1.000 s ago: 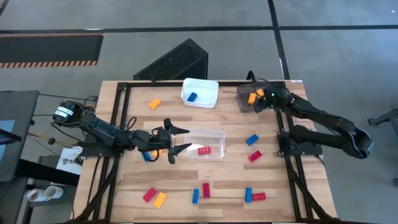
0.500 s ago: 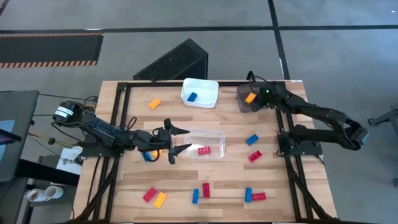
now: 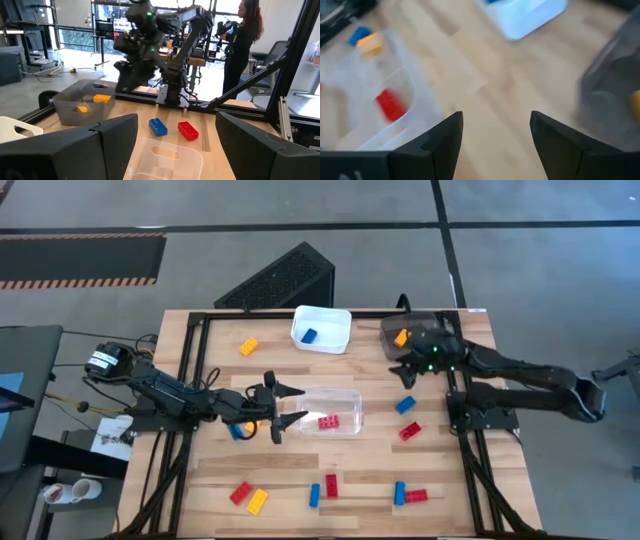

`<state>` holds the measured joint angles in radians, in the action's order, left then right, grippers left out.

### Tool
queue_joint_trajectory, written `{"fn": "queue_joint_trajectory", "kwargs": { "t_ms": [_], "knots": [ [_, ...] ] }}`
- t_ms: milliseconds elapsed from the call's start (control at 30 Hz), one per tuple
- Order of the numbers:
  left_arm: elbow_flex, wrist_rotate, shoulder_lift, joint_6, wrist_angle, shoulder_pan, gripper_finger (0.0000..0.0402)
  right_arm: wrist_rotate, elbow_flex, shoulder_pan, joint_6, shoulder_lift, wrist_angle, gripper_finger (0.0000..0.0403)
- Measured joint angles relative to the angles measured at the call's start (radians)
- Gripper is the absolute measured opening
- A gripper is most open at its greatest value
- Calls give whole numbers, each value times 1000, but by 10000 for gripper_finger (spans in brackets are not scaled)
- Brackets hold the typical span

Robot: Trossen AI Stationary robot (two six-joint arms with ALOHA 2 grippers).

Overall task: Sort & place blocks by color
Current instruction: Put the top right blue block into the white bin

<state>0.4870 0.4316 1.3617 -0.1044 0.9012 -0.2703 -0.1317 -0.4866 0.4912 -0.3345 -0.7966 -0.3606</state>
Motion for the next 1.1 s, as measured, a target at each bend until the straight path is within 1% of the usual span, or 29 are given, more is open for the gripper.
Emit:
{"fn": "queue_joint_trajectory", "kwargs": {
  "t_ms": [100, 267, 333, 433, 533, 600, 733, 933, 1100],
  "knots": [
    [0, 0, 0, -13, 0, 0, 256, 19, 0, -98, -63, 0, -16, 255],
    [0, 0, 0, -13, 0, 0, 256, 24, 0, -255, -88, -19, -34, 255],
    [0, 1, 0, -13, 0, 0, 256, 25, 0, -311, -66, -27, -36, 255],
    [0, 1, 0, -13, 0, 0, 256, 29, 0, -381, 21, -37, -37, 255],
    [0, 1, 0, -13, -1, 0, 256, 59, 0, -436, 77, -46, -55, 255],
    [0, 1, 0, -13, -1, 0, 256, 75, -2, -459, 49, -63, -86, 255],
    [0, 2, 0, -13, -3, 0, 256, 81, -19, -467, -41, -138, -219, 255],
    [0, 2, 0, -13, -5, 0, 256, 78, -19, -501, -155, -261, -275, 255],
    [0, 2, 0, -13, -6, 0, 256, 103, -26, -467, -258, -339, -313, 255]
  ]
}}
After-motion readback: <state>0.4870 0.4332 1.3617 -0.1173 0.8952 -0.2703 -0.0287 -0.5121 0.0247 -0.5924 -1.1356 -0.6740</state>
